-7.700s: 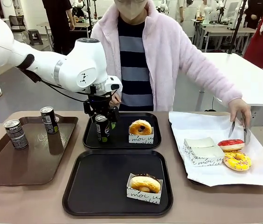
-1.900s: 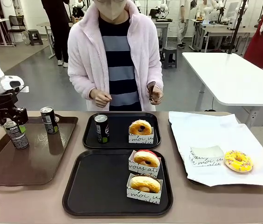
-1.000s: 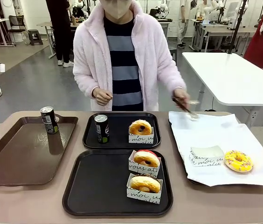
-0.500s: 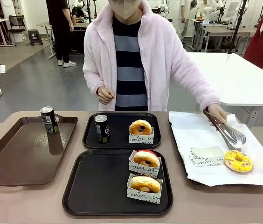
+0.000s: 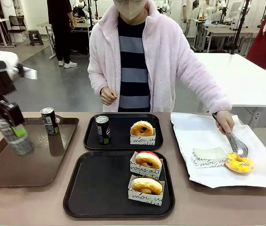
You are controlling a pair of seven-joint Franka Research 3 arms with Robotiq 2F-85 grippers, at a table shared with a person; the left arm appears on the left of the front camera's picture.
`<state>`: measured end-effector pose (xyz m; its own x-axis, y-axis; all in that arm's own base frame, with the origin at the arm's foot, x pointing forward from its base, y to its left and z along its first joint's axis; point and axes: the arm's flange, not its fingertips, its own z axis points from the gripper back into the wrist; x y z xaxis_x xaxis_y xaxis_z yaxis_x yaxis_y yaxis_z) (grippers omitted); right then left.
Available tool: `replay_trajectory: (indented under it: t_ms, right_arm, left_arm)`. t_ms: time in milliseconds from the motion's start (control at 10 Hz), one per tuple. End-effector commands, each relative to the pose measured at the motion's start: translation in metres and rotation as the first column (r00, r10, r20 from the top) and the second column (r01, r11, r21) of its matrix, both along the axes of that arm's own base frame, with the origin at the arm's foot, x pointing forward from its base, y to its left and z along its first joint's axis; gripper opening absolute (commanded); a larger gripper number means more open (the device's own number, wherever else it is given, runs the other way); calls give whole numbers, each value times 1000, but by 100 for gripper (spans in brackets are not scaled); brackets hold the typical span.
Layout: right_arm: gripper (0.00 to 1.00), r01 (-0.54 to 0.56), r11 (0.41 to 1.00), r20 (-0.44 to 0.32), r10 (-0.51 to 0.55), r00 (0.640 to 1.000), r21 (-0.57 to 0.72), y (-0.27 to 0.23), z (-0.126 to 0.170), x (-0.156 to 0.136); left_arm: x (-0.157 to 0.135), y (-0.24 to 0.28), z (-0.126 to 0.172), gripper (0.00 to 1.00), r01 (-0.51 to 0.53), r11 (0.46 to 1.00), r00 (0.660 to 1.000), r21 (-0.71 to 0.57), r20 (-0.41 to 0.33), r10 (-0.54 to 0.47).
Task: Set up donuts and drinks on trays.
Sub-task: Pick up one Pepsi coke from the Handle tray and place it on the Flat Tray without a Pepsi coke.
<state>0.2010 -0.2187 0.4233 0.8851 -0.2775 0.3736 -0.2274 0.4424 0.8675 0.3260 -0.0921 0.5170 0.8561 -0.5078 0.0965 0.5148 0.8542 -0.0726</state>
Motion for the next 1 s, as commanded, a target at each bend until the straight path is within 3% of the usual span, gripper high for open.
replay_trajectory:
  t_ms: [0,100,500,900]
  right_arm:
    - [100,-4,1000,19,3,1000,12,-1,0,1]
    - [100,-4,1000,19,3,1000,12,-1,0,1]
    - [100,-4,1000,19,3,1000,12,-1,0,1]
    - [100,-4,1000,19,3,1000,12,-1,0,1]
  left_arm:
    - [-17,-54,-13,58,128,991,992,48,7,-129]
    - [-31,-88,-29,58,161,984,987,71,15,-163]
    - [-19,-174,-43,58,230,967,973,112,-11,-230]
    - [18,-209,-79,58,281,950,959,136,-79,-272]
